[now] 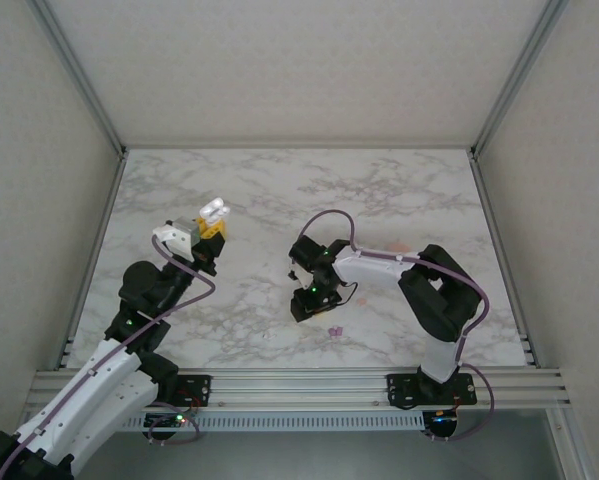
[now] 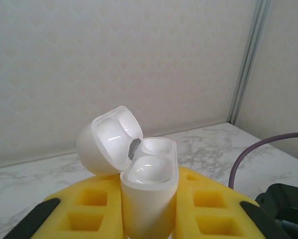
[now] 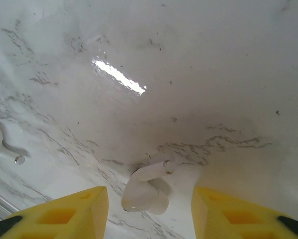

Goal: Insert the wireless bluetooth earbuds into the charging case

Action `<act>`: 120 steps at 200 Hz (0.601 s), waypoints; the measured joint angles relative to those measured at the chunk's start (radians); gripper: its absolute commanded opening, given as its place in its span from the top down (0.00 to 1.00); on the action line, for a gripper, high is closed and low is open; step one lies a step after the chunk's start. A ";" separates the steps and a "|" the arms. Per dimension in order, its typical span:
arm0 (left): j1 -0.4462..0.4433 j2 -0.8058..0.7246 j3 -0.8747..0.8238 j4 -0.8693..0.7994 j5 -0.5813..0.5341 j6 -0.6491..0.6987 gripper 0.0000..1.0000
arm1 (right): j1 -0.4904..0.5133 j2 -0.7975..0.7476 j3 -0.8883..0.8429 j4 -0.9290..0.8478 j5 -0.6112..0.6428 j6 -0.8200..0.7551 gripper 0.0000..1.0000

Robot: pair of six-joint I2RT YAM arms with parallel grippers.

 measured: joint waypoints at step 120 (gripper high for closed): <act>0.000 0.002 0.000 -0.001 0.000 0.008 0.87 | 0.053 -0.009 -0.004 0.070 -0.108 0.134 0.54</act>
